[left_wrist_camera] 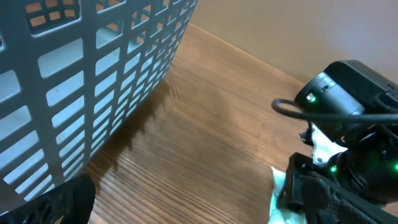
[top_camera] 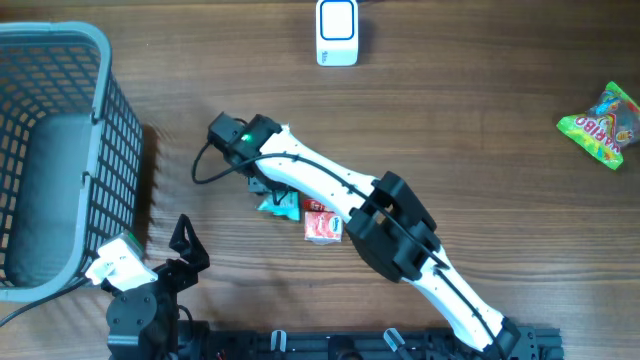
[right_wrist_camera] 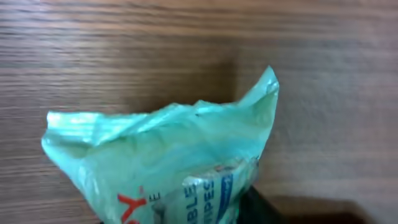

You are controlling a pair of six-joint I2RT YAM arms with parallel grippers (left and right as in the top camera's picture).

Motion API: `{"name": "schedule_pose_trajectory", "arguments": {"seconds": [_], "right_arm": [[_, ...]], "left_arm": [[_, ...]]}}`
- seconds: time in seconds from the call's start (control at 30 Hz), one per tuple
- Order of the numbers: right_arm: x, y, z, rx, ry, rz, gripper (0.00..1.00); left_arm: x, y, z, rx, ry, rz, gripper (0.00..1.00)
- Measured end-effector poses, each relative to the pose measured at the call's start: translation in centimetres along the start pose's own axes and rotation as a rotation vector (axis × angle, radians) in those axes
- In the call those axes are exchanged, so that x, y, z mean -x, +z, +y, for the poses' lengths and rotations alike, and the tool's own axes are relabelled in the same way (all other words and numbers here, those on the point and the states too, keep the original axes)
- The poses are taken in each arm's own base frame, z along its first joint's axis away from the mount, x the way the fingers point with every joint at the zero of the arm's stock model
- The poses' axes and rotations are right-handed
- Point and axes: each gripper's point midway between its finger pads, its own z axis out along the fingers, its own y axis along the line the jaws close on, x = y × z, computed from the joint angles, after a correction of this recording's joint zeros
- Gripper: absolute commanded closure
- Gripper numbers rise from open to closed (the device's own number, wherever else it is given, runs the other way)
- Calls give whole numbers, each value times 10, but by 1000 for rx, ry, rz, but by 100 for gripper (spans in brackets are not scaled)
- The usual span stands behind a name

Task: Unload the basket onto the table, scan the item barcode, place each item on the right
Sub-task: 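Grasp the light-blue wipes pack with the right gripper, then hold the wipes pack in front of the scanner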

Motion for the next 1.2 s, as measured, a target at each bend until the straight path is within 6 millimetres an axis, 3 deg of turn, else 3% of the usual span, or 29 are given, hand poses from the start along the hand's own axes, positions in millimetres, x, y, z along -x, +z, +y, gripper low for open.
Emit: {"name": "schedule_pose_trajectory", "arguments": {"seconds": [0.07, 0.23, 0.3, 0.4, 0.43, 0.47, 0.6, 0.67, 0.87, 1.1, 1.2], "right_arm": [[-3, 0, -4, -23, 21, 1, 95], [-4, -2, -8, -6, 9, 50, 96], [-9, -2, -20, 19, -7, 146, 96], [-9, -11, -25, 258, -103, 347, 96], [-8, -23, -25, 404, -162, 411, 96], [-7, -48, -33, 616, -244, 484, 95], [18, -100, -60, 975, -287, 459, 96], [35, -119, -73, 1124, -198, 464, 93], [33, -144, -69, 1167, 108, 699, 96], [34, -150, -67, 1185, 165, 745, 96], [34, -149, -67, 1207, 95, 694, 96]], "left_arm": [[0, 0, 0, 0, 0, 0, 0], [0, 0, 0, 0, 0, 0, 0], [0, 0, 0, 0, 0, 0, 0], [0, 0, 0, 0, 0, 0, 0], [0, 0, 0, 0, 0, 0, 0], [0, 0, 0, -1, 0, 0, 0], [0, 0, 0, 0, 0, 0, 0], [0, 0, 0, 0, 0, 0, 0], [0, 0, 0, 0, 0, 0, 0], [0, 0, 0, 0, 0, 0, 0], [0, 0, 0, 0, 0, 0, 0]]}}
